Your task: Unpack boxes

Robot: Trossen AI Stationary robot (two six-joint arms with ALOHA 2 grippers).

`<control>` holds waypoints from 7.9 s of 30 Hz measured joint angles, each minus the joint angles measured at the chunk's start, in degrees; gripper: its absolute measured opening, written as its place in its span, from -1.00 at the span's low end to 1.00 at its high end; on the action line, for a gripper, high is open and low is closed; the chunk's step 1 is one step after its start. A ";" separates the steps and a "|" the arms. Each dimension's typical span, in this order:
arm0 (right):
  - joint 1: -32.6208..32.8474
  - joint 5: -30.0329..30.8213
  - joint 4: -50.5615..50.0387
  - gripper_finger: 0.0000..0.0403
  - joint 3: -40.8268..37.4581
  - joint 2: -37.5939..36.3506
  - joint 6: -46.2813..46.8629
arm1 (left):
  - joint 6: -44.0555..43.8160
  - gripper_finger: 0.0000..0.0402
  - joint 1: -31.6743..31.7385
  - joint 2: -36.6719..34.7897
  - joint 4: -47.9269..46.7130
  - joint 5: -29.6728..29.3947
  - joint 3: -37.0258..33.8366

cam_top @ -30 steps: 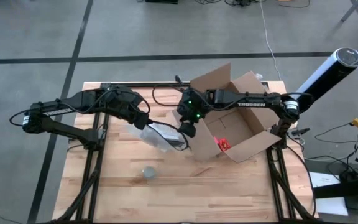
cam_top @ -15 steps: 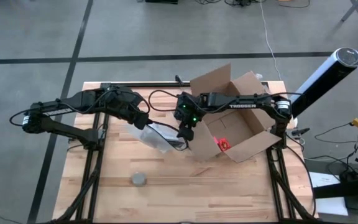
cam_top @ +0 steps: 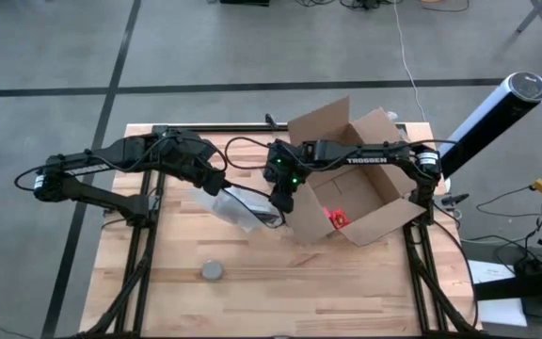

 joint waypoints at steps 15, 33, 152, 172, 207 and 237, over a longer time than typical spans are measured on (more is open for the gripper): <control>-0.02 -0.20 -2.98 -1.00 0.01 -3.29 -1.42 | -0.13 -1.00 0.00 0.00 -0.02 -0.02 0.00; -0.37 -0.25 -1.28 0.02 0.00 -1.79 -5.98 | -0.18 -1.00 0.00 0.00 0.00 -0.02 0.00; -21.53 11.04 -10.94 -0.15 -17.79 -21.80 -22.45 | 11.39 -0.57 0.00 17.22 9.89 -6.75 0.02; -21.53 11.04 -10.94 -0.24 -17.79 -21.80 -24.81 | 11.59 -0.54 0.00 33.34 17.84 -5.49 0.02; -21.53 11.04 -7.24 -0.53 -17.79 -21.80 -24.96 | 10.17 -0.59 -0.15 31.84 19.30 -2.28 0.02; -21.53 11.04 -3.70 -0.73 -17.86 -21.78 -23.73 | 19.52 -0.59 -0.70 40.66 8.72 4.61 0.02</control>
